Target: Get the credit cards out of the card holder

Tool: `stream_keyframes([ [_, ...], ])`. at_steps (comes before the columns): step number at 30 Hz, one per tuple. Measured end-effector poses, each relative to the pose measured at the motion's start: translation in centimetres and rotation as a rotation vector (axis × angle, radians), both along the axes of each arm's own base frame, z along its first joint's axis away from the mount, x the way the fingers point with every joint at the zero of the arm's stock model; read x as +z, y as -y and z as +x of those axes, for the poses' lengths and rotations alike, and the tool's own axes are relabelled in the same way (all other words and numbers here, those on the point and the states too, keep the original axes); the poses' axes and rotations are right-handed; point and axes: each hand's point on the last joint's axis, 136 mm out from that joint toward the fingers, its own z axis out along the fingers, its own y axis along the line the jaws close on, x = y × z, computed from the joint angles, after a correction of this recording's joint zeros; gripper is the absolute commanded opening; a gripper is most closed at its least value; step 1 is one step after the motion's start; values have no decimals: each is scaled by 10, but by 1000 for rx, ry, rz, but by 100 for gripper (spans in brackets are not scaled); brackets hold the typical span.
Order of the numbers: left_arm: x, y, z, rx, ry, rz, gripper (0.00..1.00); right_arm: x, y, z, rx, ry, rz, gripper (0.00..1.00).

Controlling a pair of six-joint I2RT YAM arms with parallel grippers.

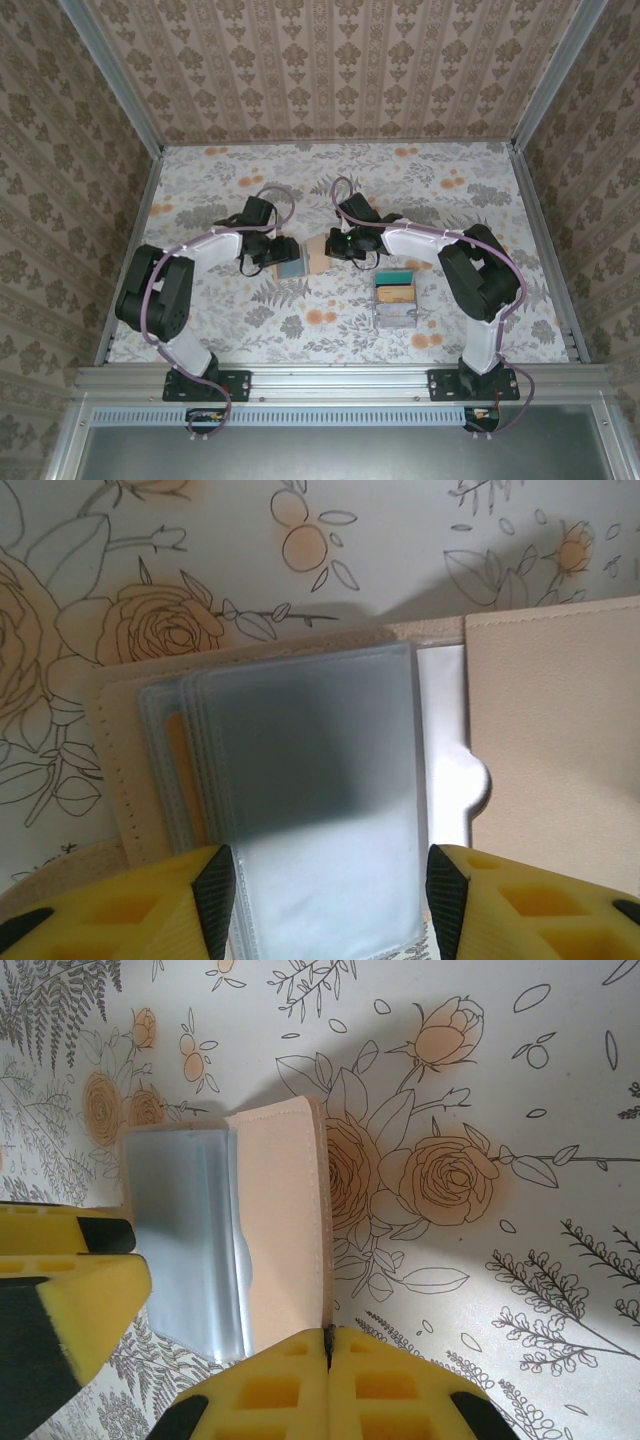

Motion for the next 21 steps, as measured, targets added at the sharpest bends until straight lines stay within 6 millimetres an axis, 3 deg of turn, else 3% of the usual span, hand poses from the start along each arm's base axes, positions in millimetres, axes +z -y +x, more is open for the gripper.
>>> stream_keyframes([
  [8, 2, 10, 0, -23, 0, -57, 56, 0, 0, 0, 0, 0, 0, 0],
  [16, 9, 23, 0, -55, 10, -132, 66, 0, -1, 0, 1, 0, 0, 0],
  [21, 12, 27, 0, -68, 12, -159, 66, 0, -1, -1, 2, 0, 0, 0],
])
